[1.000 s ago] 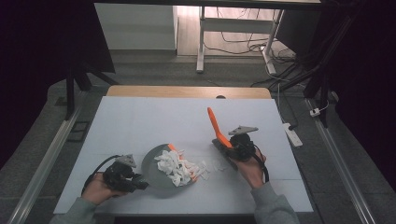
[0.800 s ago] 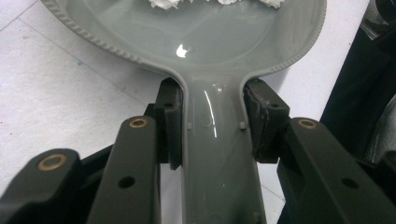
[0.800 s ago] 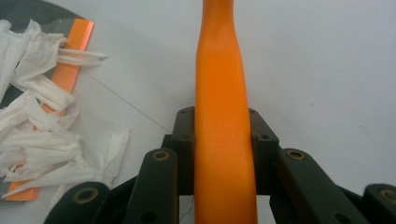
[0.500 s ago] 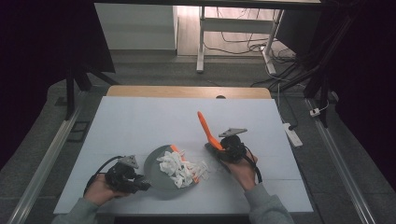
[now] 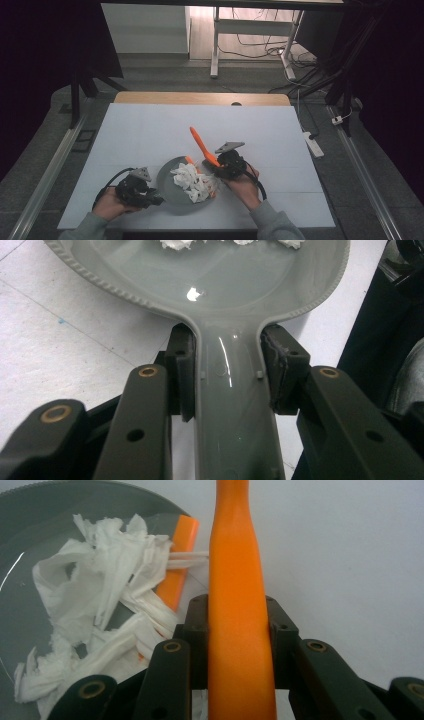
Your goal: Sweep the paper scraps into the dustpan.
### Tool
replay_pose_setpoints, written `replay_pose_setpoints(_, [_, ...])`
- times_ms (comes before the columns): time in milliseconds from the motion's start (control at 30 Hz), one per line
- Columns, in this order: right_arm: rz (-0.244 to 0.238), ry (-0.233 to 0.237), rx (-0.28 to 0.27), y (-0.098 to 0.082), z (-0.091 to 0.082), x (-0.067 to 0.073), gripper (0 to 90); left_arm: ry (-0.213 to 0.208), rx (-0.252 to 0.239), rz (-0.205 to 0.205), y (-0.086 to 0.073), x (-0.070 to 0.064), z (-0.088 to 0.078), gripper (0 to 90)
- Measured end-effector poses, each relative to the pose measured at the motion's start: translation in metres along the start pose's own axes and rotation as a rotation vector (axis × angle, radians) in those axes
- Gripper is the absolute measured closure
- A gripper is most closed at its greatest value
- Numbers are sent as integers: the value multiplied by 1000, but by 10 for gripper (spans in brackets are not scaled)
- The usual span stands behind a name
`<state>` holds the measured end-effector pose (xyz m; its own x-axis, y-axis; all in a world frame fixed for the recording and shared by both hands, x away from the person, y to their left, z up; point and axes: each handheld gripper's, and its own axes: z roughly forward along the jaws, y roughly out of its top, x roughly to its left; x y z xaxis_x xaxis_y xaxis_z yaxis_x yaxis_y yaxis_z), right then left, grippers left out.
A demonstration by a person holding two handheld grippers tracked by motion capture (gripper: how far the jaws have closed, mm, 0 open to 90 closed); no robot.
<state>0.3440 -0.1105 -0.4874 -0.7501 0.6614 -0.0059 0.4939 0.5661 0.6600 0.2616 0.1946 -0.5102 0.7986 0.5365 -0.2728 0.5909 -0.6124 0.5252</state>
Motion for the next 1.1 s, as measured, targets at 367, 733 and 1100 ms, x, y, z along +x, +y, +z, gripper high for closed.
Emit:
replay_pose_setpoints(367, [-28, 59, -33, 13, 9, 31, 703, -1, -1, -1, 1, -1, 1, 612])
replay_pose_setpoints(733, [-78, 153, -131, 27, 2, 59, 703, -7, -7, -4, 0, 0, 2, 612])
replay_pose_setpoints(1100, [-18, 83, -218, 29, -22, 25, 703, -12, -4, -4, -1, 1, 2, 612])
